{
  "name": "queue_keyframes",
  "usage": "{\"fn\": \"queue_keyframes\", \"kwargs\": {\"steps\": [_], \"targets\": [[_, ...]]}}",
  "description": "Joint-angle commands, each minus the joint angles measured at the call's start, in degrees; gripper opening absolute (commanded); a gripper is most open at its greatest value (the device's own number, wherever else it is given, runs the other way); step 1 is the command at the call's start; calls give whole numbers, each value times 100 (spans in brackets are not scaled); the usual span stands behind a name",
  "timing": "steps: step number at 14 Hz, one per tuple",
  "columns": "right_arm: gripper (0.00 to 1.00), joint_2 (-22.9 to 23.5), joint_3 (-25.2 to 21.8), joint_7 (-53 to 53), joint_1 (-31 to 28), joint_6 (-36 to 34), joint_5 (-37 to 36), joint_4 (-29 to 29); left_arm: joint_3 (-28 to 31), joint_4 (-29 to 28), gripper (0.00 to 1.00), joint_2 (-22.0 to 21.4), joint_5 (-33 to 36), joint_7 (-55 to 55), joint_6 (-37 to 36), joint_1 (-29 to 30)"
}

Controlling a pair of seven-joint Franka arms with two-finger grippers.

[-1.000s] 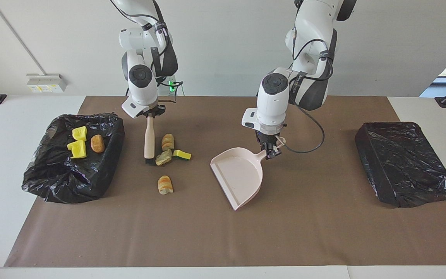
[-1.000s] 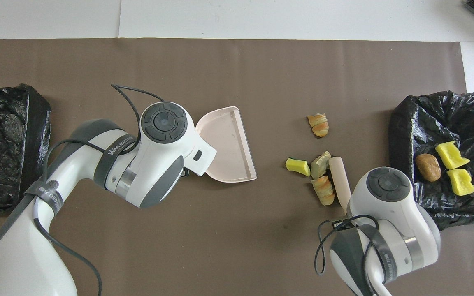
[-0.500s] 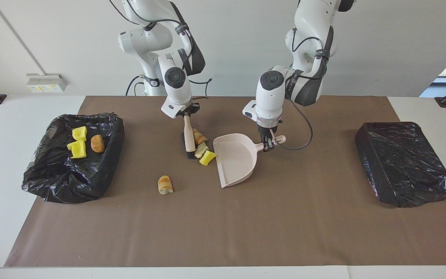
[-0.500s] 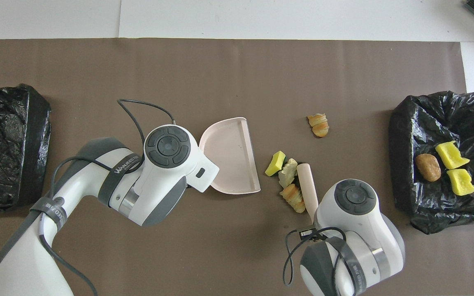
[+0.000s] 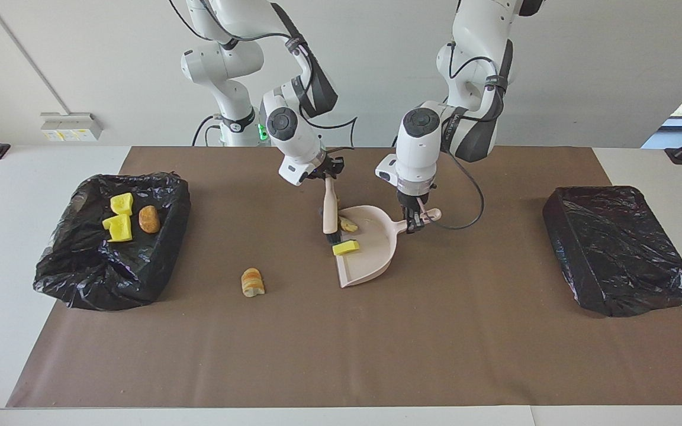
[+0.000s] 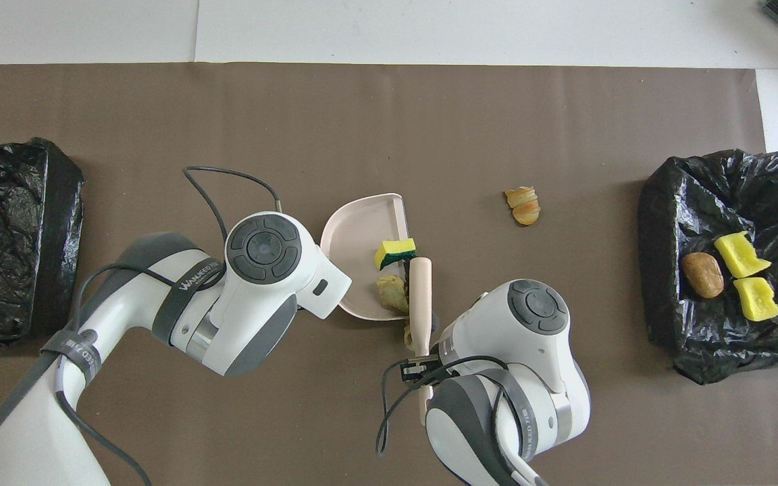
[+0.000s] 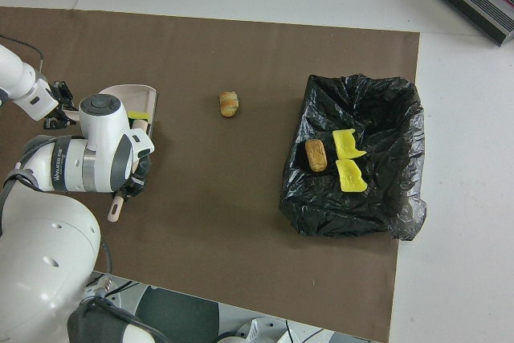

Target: Sweep and dump trash in bin

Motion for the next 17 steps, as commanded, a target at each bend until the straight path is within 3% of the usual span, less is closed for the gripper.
{"fn": "queue_keyframes", "kwargs": {"steps": [1, 3, 5, 8, 10, 11, 13, 17], "targets": [[0, -38, -64, -32, -32, -410, 89, 594, -39, -233, 0, -171, 37, 10, 186, -5], [0, -180, -135, -31, -408, -1155, -628, 1057, -39, -84, 0, -101, 37, 98, 177, 39], [0, -40, -108, -84, -507, -1983, -1622, 1665, -30, -22, 0, -92, 37, 125, 134, 83], [0, -40, -126, -215, -516, -2196, -2143, 1702, -30, -39, 0, -215, 37, 317, 28, 206], [0, -22, -144, -269, -647, -2249, -2626, 1702, -39, -83, 0, -242, 28, 292, -42, 302], [0, 100, -135, -390, -996, -2075, -2767, 1711, -39, -92, 0, -250, 28, 248, -51, 303], [0, 521, -126, -1021, -1569, -1557, -3135, 1860, -39, -153, 0, -277, 28, 213, -139, 320], [0, 1277, -126, -1156, -1982, -1468, -4392, 2370, -39, -556, 0, -539, 28, 221, -210, 277]]}}
